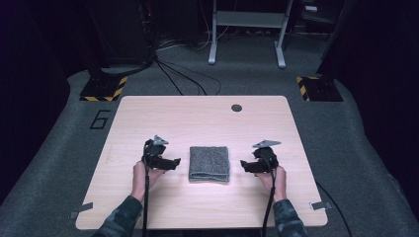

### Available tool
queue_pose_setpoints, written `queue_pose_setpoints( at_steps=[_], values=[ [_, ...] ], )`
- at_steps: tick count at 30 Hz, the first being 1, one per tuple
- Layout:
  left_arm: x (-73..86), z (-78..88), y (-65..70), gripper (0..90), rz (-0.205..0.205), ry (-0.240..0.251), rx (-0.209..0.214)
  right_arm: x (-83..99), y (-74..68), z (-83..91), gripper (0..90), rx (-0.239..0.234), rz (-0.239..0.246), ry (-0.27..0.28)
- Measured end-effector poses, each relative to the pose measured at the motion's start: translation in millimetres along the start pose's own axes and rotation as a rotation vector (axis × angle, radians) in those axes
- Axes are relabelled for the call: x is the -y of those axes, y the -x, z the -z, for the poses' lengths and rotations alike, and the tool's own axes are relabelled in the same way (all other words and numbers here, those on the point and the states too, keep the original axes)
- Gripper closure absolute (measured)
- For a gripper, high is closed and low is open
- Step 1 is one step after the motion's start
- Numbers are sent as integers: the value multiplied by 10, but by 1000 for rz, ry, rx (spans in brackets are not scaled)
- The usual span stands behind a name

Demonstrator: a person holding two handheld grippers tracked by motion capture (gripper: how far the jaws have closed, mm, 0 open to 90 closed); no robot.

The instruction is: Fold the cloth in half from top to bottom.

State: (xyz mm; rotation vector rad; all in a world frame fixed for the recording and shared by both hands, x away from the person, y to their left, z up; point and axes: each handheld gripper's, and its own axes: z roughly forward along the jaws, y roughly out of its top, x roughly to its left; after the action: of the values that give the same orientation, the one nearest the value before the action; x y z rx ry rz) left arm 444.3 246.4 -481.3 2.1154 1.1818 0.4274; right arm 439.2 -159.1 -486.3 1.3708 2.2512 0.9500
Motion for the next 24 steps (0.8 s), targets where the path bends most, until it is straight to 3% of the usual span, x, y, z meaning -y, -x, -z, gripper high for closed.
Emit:
queue_pose_setpoints(
  at_steps=[5, 6, 7, 8, 9, 10, 13, 15, 18, 21, 24],
  values=[
    [196, 199, -177, 129, 37, 15, -49, 283, 385, 228, 178, 95, -71, 8],
    [321, 251, -258, 127, 55, 5, -71, 353, 449, 268, 170, 116, -84, 12],
    [321, 251, -258, 116, 55, 5, -71, 353, 449, 268, 170, 116, -84, 12],
    [442, 287, -325, 114, 76, -5, -96, 491, 560, 337, 155, 142, -107, 12],
    [442, 287, -325, 113, 76, -5, -96, 491, 560, 337, 155, 142, -107, 12],
    [543, 313, -392, 103, 96, -28, -102, 622, 632, 386, 145, 168, -127, 10],
    [627, 340, -431, 96, 110, -35, -125, 737, 674, 421, 141, 193, -130, 22],
    [727, 357, -466, 91, 139, -14, -144, 859, 705, 453, 119, 213, -134, 37],
    [786, 334, -487, 83, 154, -15, -154, 937, 714, 461, 115, 214, -125, 52],
    [838, 298, -502, 75, 151, -26, -162, 978, 704, 434, 93, 221, -122, 54],
    [878, 275, -508, 75, 146, -2, -169, 999, 700, 433, 81, 231, -114, 70]
  ],
)
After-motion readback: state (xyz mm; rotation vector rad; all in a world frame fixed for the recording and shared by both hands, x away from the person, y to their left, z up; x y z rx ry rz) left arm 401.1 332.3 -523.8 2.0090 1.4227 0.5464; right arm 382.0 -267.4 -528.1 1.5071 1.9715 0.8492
